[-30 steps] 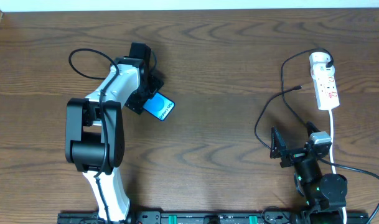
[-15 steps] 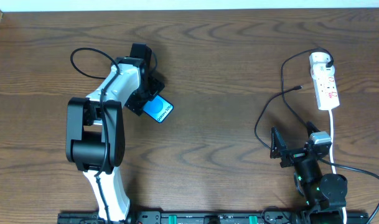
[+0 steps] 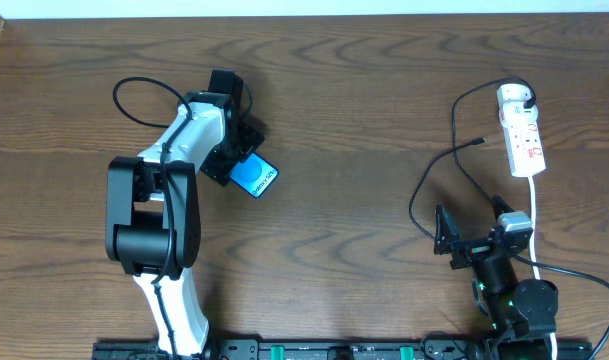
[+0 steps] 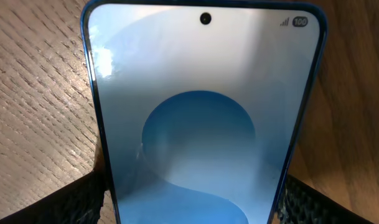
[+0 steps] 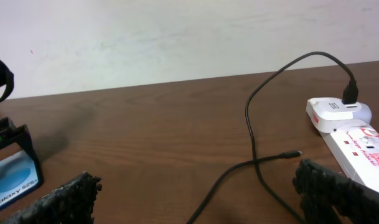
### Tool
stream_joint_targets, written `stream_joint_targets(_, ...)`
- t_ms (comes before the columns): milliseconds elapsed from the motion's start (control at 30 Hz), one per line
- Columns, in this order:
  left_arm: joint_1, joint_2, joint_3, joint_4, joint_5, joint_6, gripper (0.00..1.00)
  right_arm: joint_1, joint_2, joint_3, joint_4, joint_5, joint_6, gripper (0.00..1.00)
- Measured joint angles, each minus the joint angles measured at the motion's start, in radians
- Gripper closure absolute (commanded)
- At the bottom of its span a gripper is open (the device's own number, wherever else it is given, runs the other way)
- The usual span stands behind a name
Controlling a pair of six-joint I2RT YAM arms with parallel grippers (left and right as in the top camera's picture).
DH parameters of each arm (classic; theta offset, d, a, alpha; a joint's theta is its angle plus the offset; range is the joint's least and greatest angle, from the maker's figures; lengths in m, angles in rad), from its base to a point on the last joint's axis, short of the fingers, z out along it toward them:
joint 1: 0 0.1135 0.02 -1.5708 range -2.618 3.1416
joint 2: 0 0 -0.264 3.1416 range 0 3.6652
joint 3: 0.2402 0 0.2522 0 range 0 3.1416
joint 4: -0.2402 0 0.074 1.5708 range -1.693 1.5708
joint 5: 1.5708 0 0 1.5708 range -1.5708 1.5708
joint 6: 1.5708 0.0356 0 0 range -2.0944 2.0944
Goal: Plug charger to phone and switch on socket
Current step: 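Close the left gripper on the phone's top edge, then lift the phone upright with the left gripper toward table center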
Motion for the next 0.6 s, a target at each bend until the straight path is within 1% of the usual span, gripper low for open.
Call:
stream_joint_targets(67, 0.0, 0.001, 0.0, -0.006, 0.0, 0.0, 0.24, 0.0, 0.0, 0.0, 0.0, 0.0, 0.0, 0.01)
stream_joint_targets(200, 0.0, 0.001, 0.0, -0.007, 0.0, 0.001, 0.24, 0.0, 0.0, 0.0, 0.0, 0.0, 0.0, 0.01)
stream_joint_targets(467, 0.0, 0.001, 0.002, -0.01, 0.0, 0.01, 0.29, 0.0, 0.0, 0.0, 0.0, 0.0, 0.0, 0.01)
stream_joint_targets(600, 0.001, 0.002, 0.007, -0.026, 0.009, 0.033, 0.29, 0.0, 0.0, 0.0, 0.0, 0.0, 0.0, 0.01)
